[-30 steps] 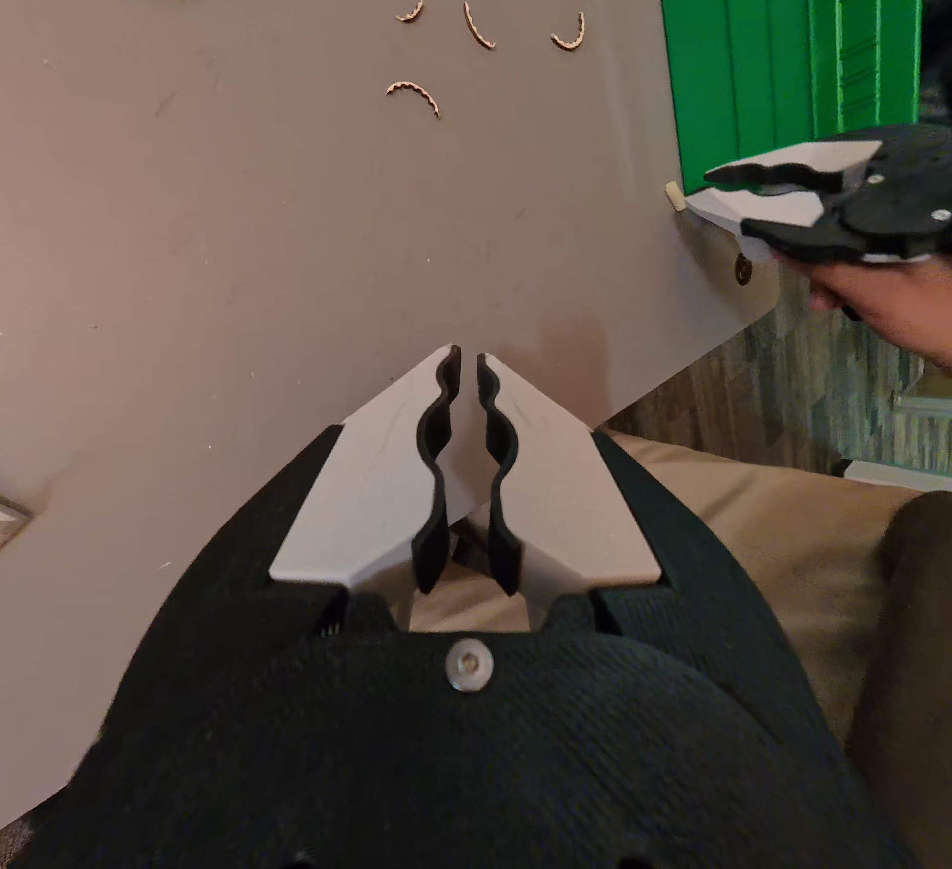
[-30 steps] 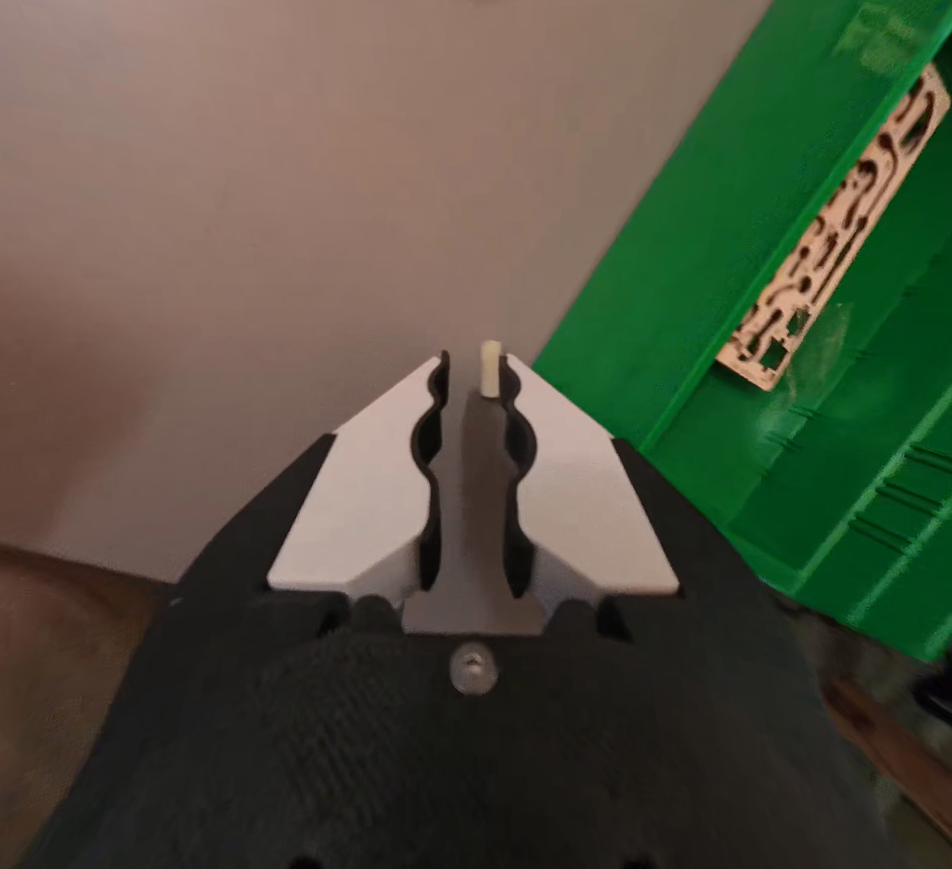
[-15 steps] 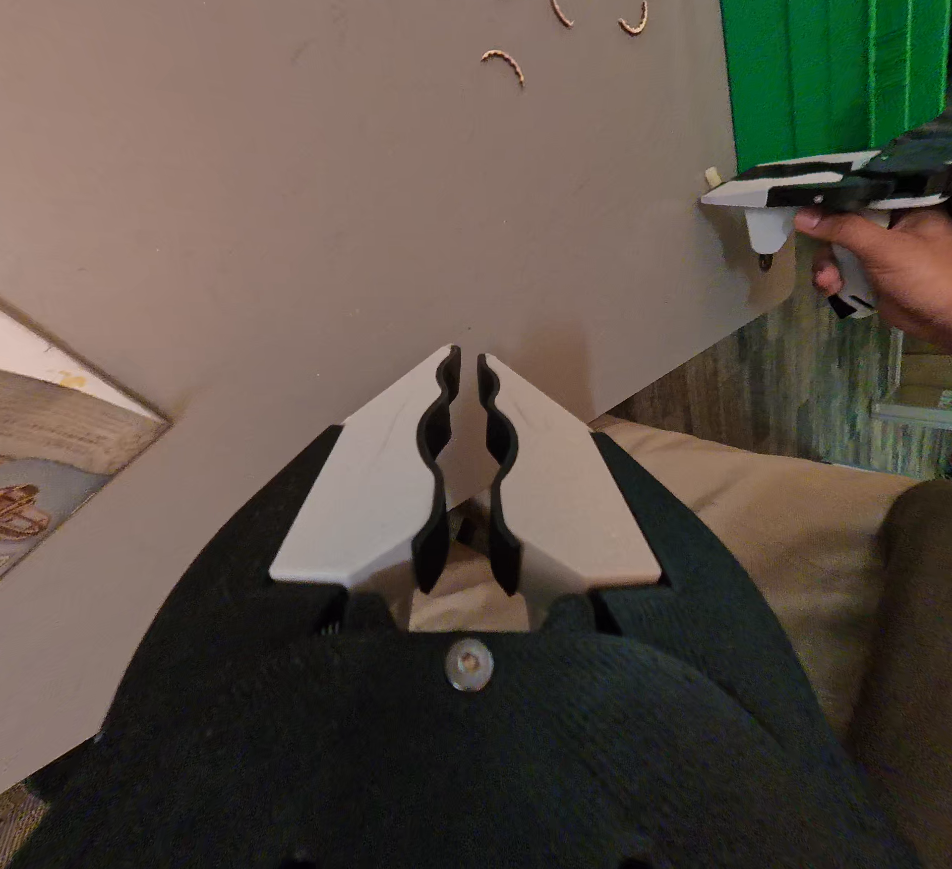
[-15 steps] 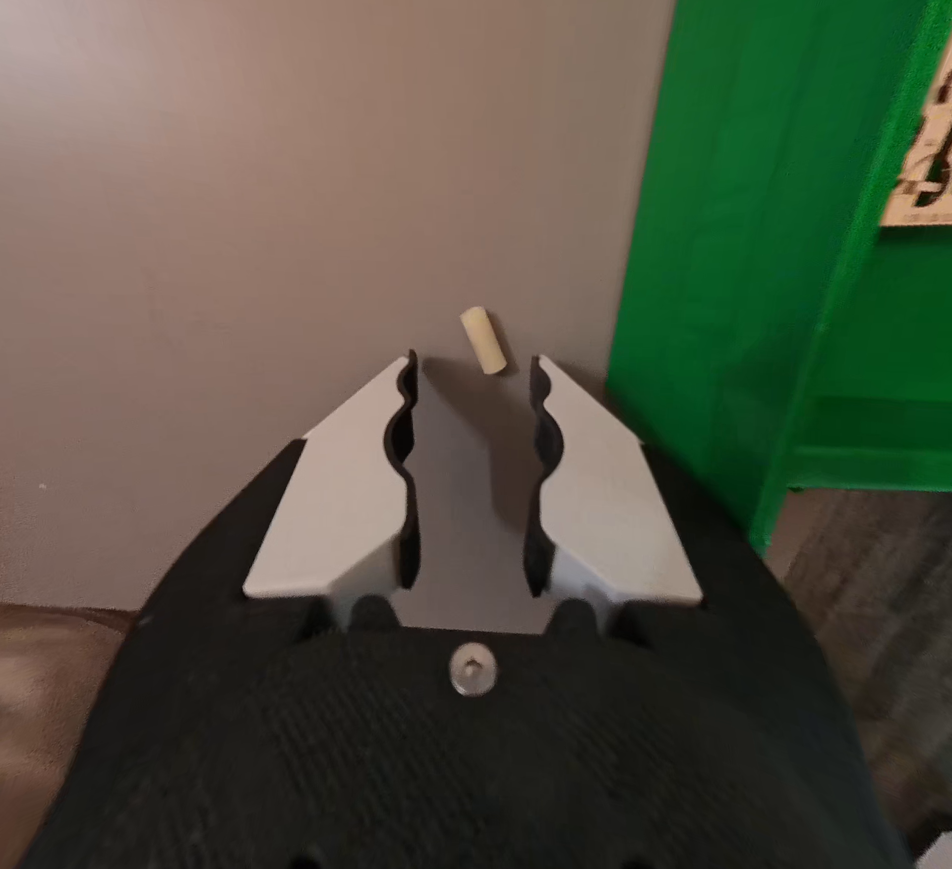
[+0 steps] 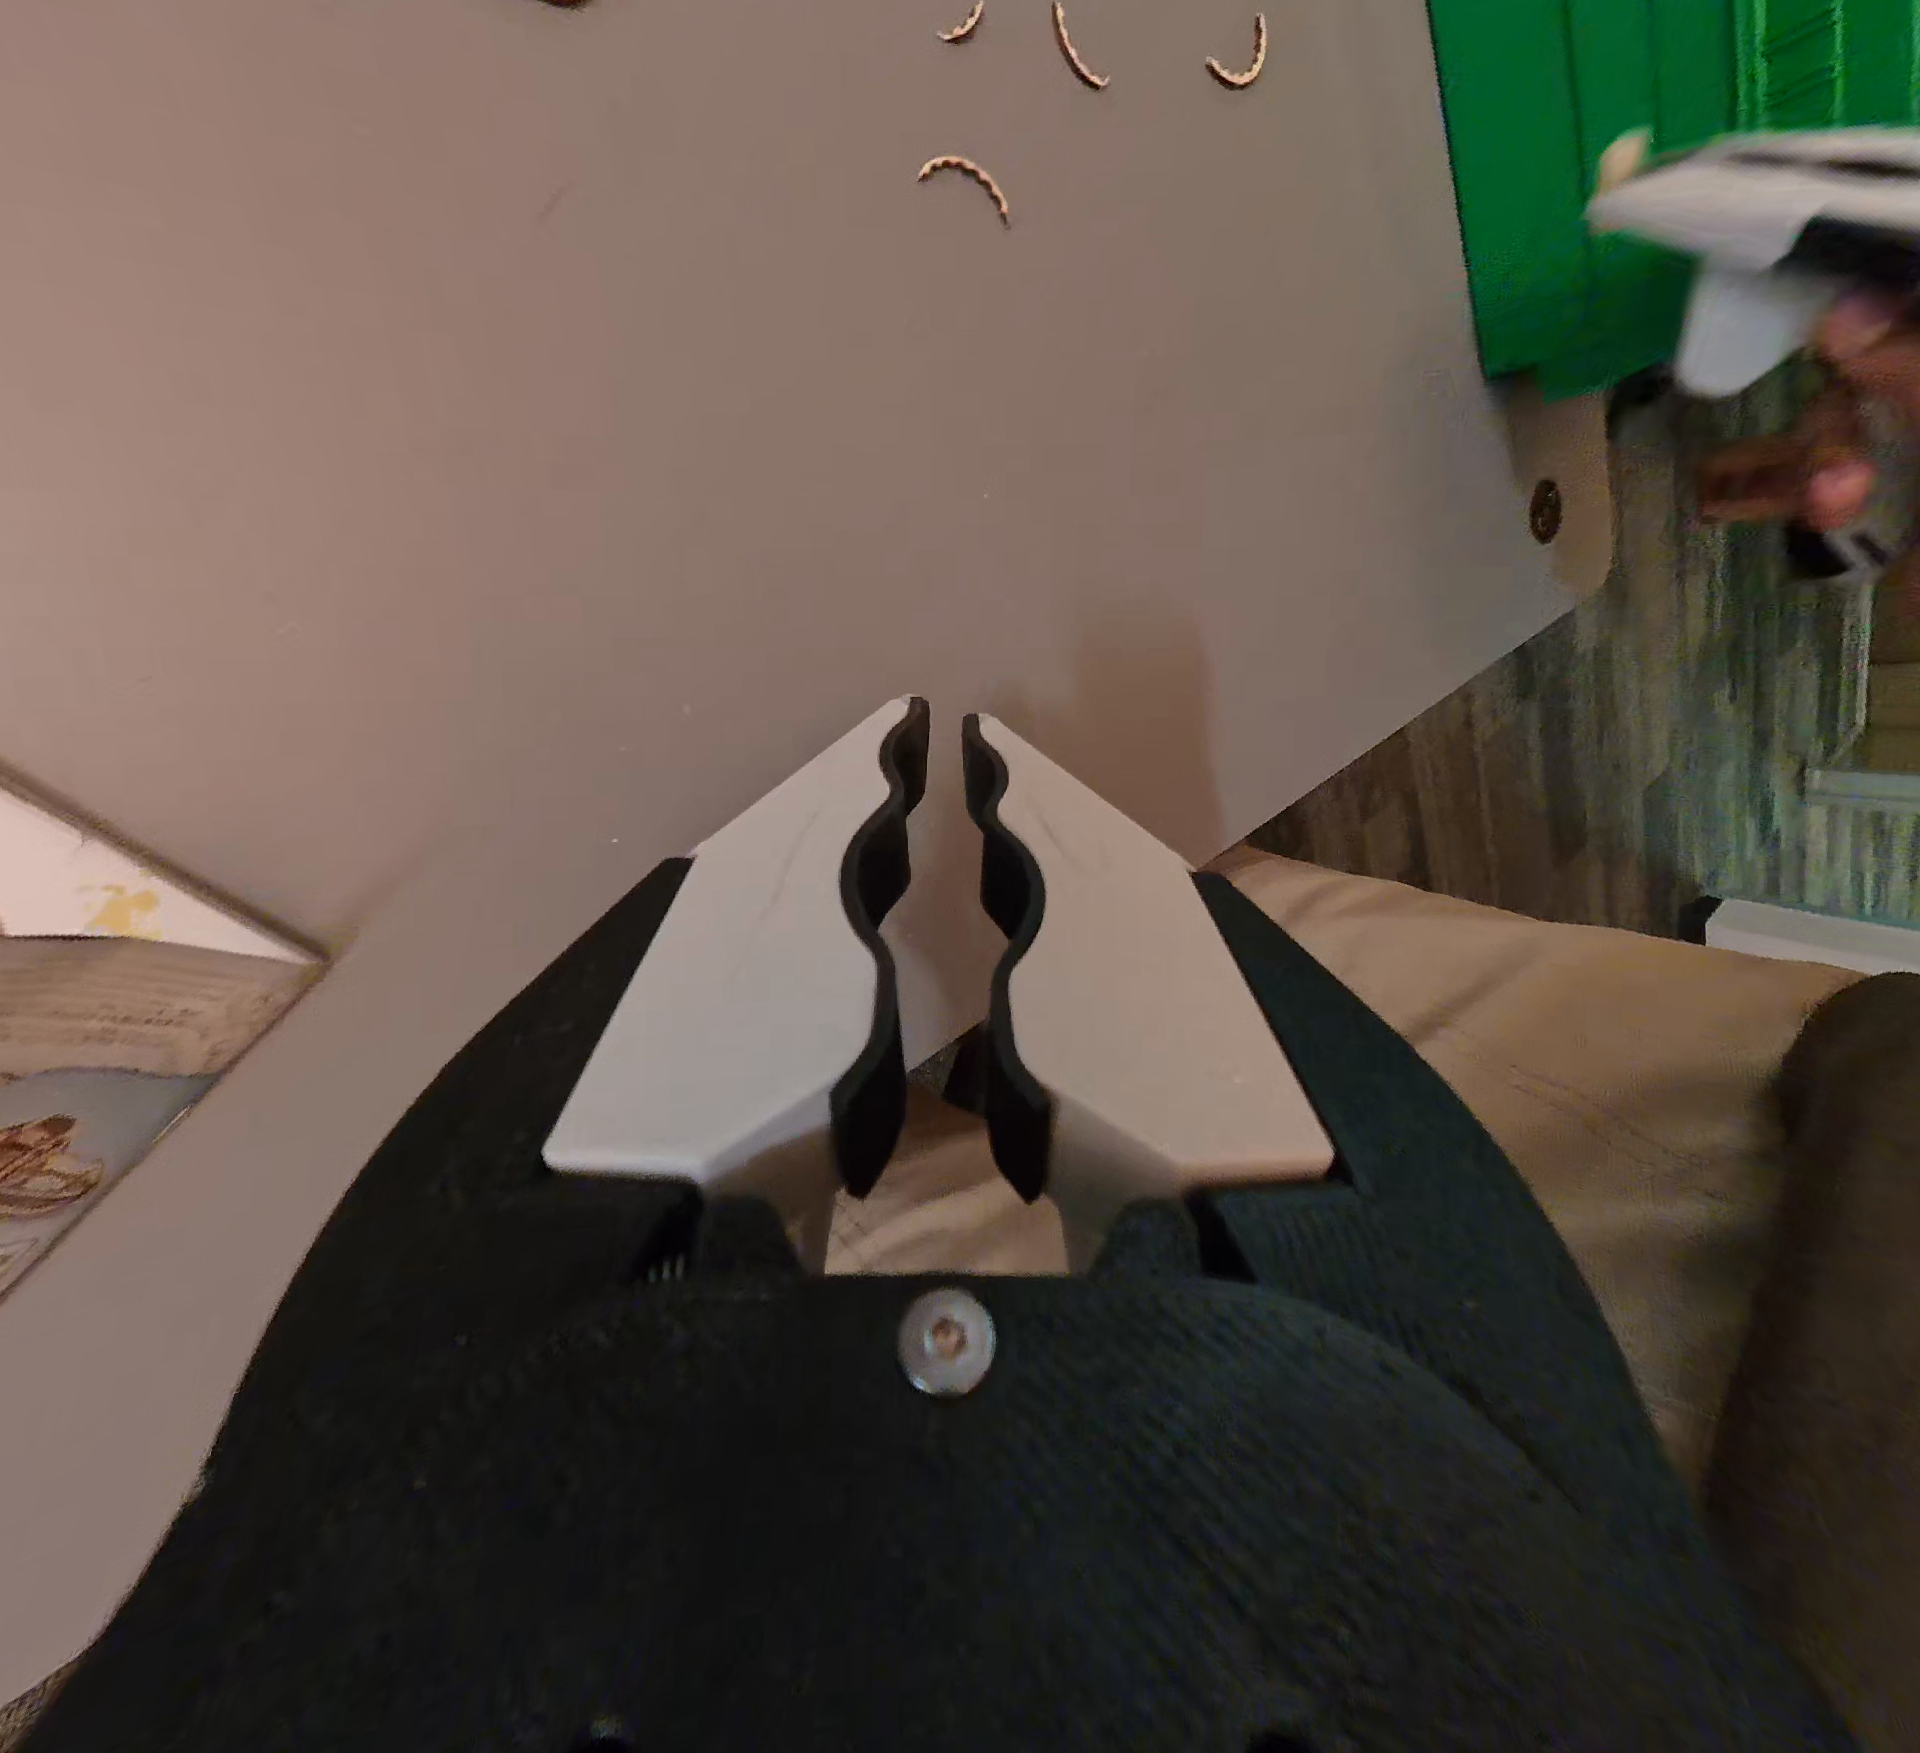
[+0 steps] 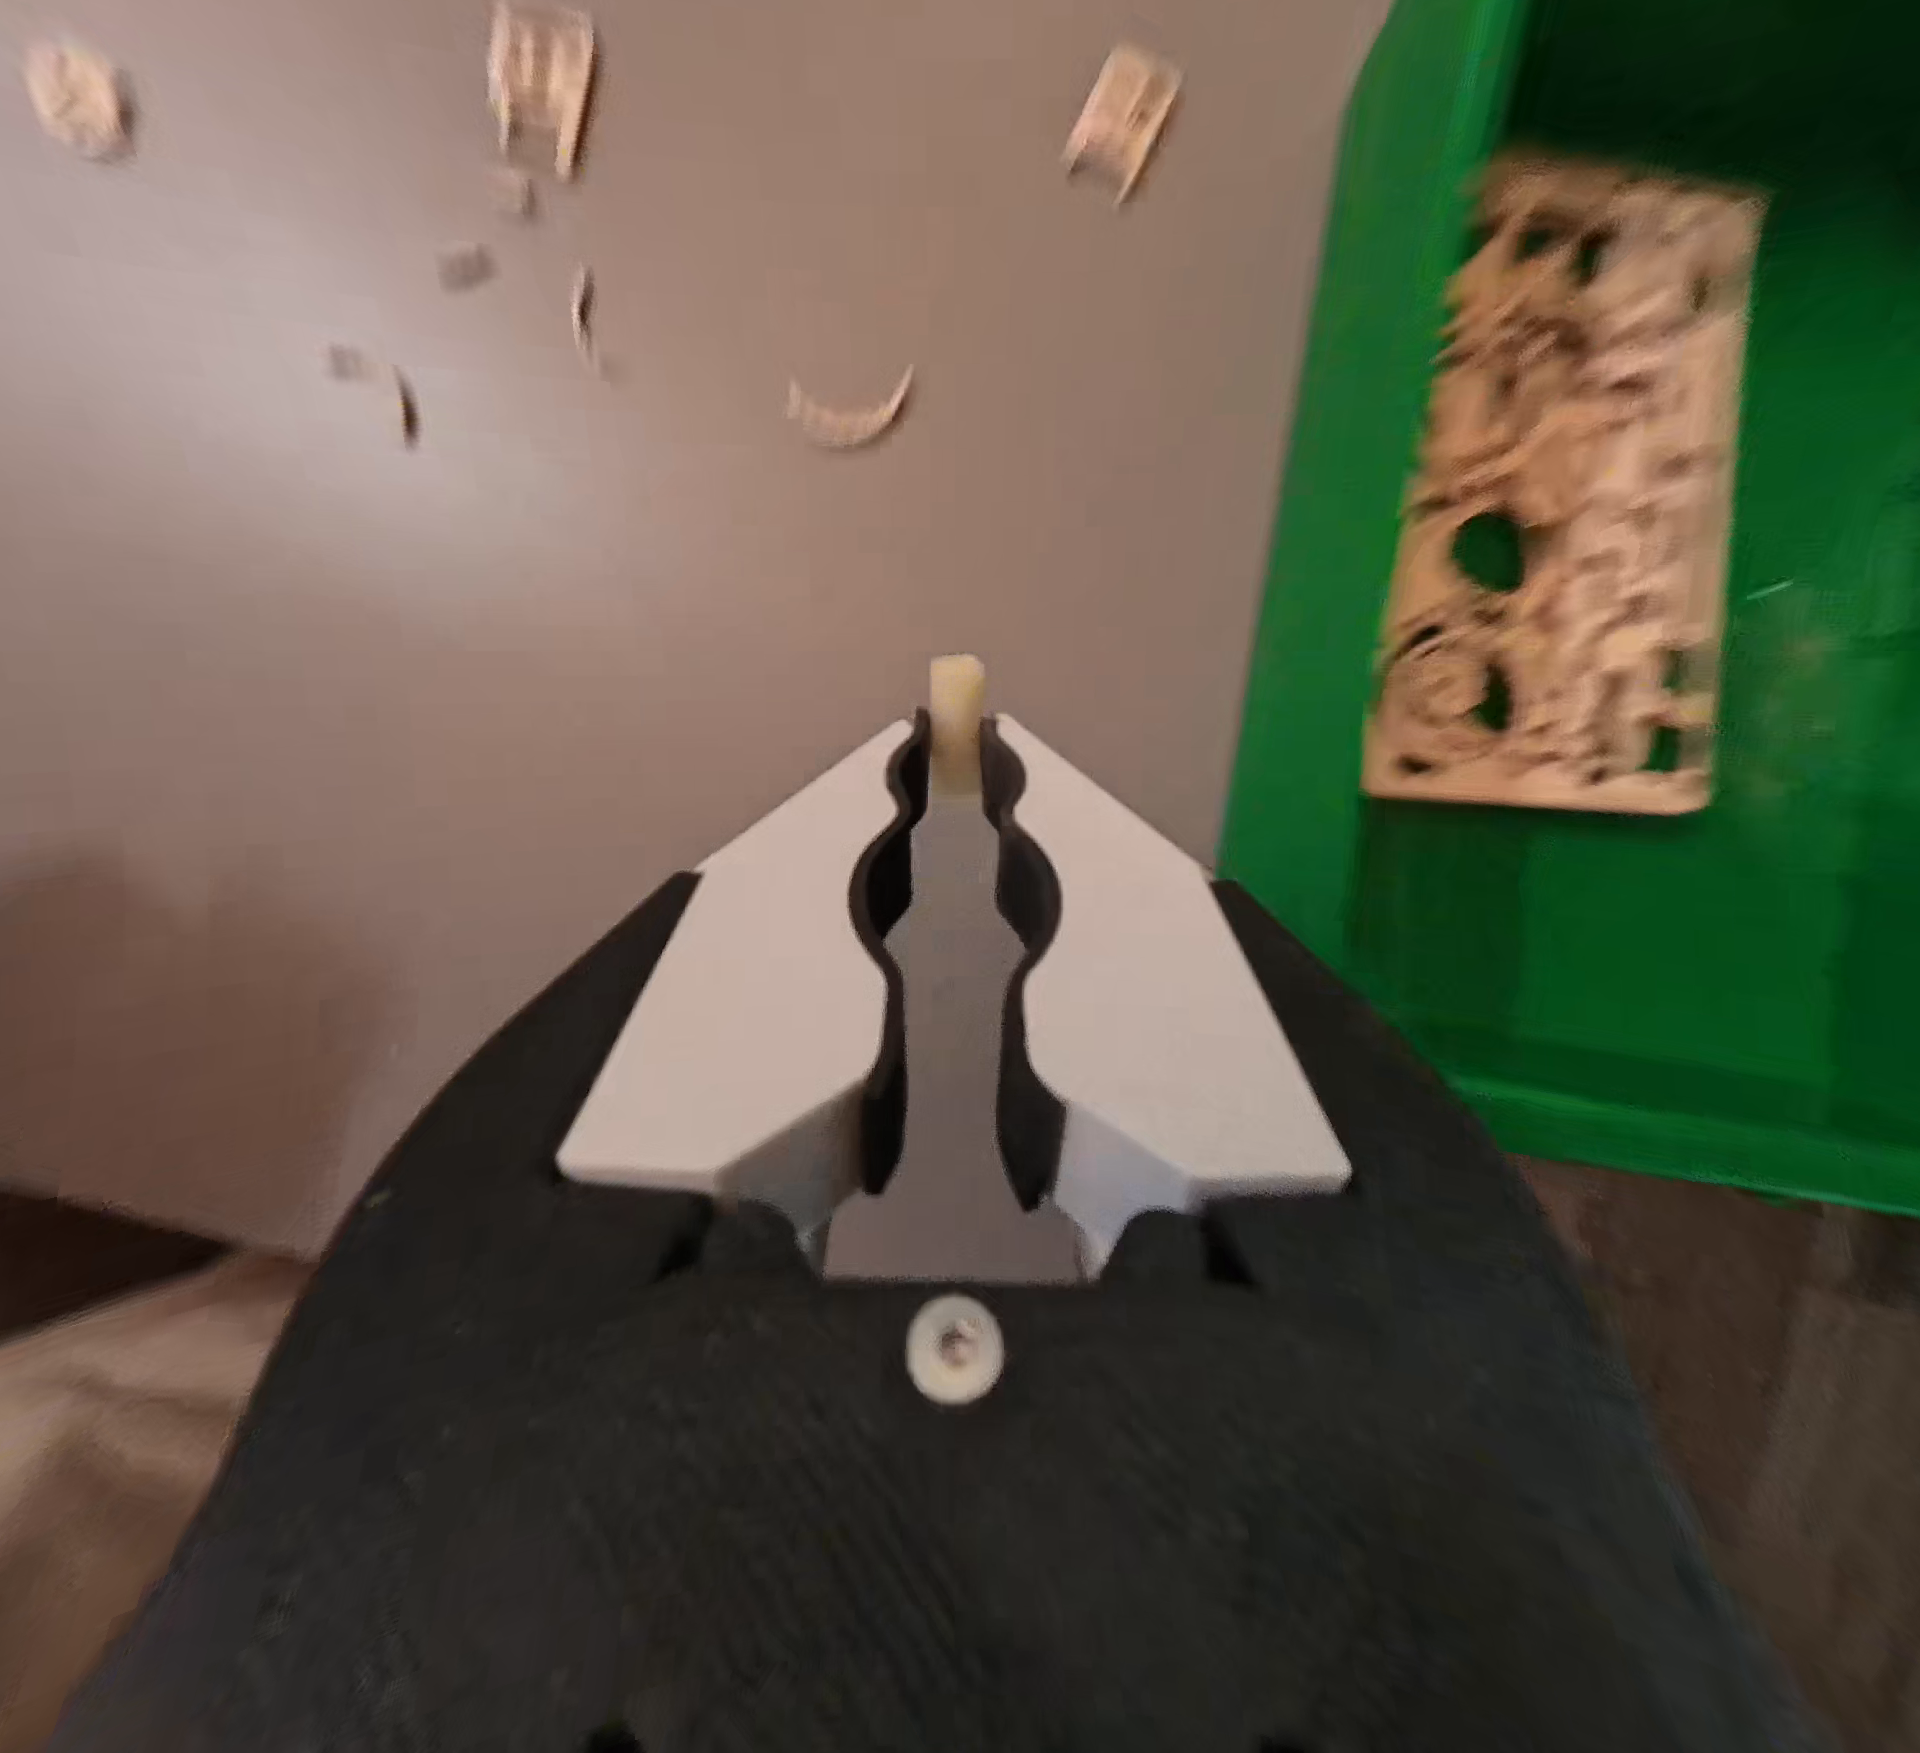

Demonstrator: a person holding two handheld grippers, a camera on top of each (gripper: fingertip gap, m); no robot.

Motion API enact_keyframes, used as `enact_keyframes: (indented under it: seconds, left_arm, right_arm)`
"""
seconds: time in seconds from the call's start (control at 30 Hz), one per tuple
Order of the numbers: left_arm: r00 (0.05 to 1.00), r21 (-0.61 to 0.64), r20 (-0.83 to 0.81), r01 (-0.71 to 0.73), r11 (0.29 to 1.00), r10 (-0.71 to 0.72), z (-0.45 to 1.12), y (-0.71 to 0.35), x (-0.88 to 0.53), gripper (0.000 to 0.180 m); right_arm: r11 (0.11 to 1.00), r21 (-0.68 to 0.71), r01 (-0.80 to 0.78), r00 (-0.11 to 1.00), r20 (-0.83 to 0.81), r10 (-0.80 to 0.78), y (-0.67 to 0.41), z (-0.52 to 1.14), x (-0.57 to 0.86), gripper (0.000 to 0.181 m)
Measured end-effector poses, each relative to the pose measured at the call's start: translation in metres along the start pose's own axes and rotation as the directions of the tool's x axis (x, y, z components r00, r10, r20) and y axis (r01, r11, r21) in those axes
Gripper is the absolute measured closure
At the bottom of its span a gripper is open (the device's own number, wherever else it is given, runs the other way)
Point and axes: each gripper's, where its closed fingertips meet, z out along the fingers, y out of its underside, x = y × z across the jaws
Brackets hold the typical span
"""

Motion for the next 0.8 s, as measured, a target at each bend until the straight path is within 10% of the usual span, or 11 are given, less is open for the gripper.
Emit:
enact_keyframes:
  seconds: [0.03,0.23,0.33,0.53,0.8]
  left_arm:
    - [1.0,-0.002,0.0,-0.003,1.0,0.003,0.003,0.0,0.003,0.179]
    - [1.0,-0.01,0.011,-0.021,1.0,0.021,0.022,-0.003,0.026,0.179]
    - [0.999,0.003,0.029,-0.017,1.0,0.017,0.029,-0.009,0.035,0.179]
    - [0.995,0.033,0.086,0.053,0.998,-0.055,0.046,-0.013,0.037,0.178]
    - [0.974,0.086,0.188,0.112,0.99,-0.126,0.06,-0.039,0.024,0.174]
  right_arm:
    - [0.998,0.061,-0.03,0.999,-0.032,0.032,-0.016,-0.01,0.016,0.173]
    - [0.964,0.007,-0.265,0.958,-0.114,0.264,-0.01,-0.002,0.129,0.173]
    - [0.985,-0.022,-0.174,0.983,-0.06,0.172,-0.016,0.005,0.131,0.135]
    - [0.966,0.258,-0.001,0.992,0.123,-0.032,-0.105,-0.023,0.038,0.142]
    - [0.983,0.066,0.174,0.939,0.288,-0.186,-0.09,0.11,-0.104,0.133]
